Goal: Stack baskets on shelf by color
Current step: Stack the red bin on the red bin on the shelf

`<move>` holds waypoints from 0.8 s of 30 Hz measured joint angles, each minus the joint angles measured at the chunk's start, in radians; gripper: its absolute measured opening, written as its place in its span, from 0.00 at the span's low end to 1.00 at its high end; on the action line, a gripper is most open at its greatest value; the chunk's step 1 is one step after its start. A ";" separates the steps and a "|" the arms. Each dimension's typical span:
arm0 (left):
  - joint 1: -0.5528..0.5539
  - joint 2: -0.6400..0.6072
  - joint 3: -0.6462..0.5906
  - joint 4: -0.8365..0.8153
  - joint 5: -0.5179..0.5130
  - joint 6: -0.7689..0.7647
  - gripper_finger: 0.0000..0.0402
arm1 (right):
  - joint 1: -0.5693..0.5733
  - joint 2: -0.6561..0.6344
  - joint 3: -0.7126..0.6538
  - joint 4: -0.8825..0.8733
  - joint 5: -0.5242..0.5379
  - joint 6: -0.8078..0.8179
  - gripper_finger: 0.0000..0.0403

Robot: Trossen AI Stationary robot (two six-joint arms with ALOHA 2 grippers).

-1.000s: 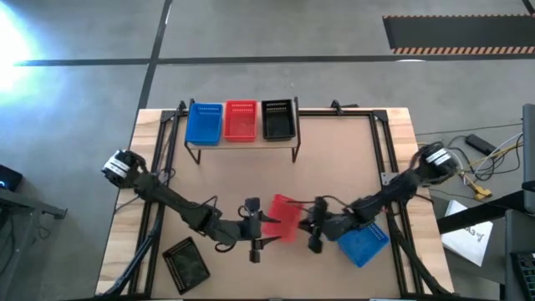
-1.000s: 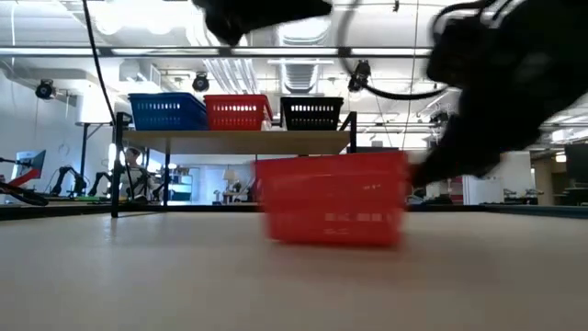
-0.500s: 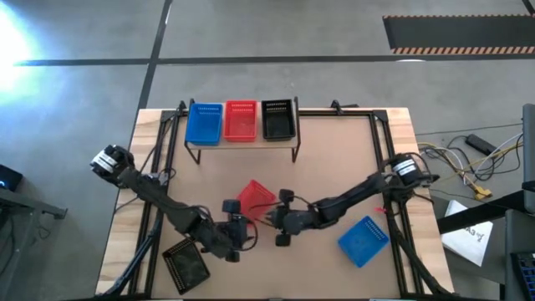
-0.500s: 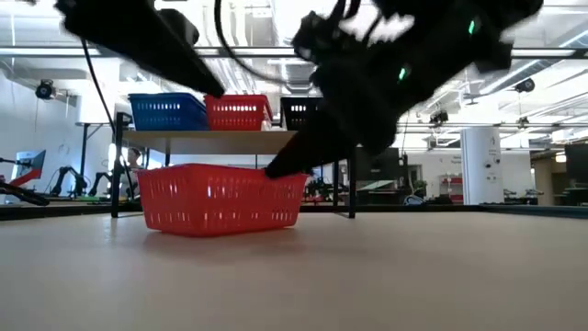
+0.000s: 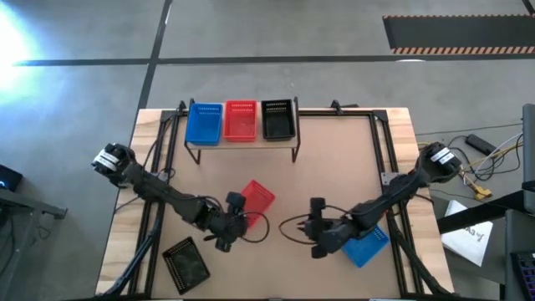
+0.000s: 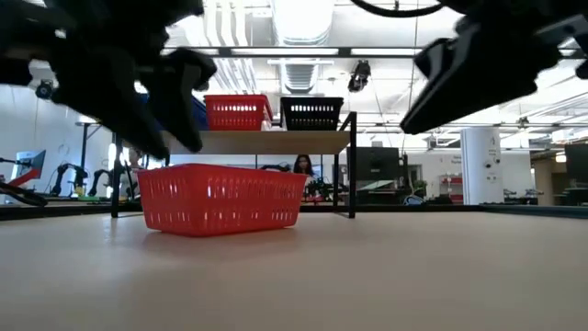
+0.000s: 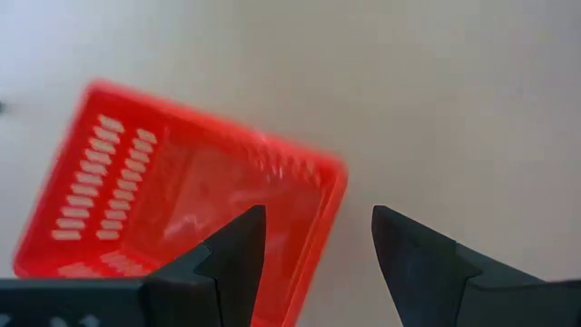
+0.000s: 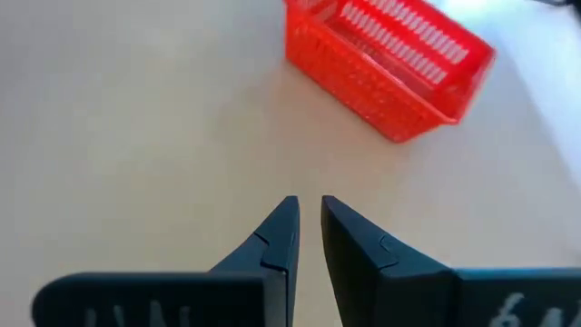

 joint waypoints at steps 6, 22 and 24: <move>0.041 0.007 -0.025 -0.042 0.047 0.003 0.46 | 0.020 -0.002 -0.120 0.190 0.088 0.058 0.11; 0.035 0.015 -0.011 -0.041 0.050 -0.031 0.02 | 0.081 -0.033 -0.135 0.144 0.096 0.051 0.11; 0.022 0.009 0.021 -0.040 0.052 -0.032 0.02 | 0.107 -0.059 -0.135 0.101 0.096 0.063 0.11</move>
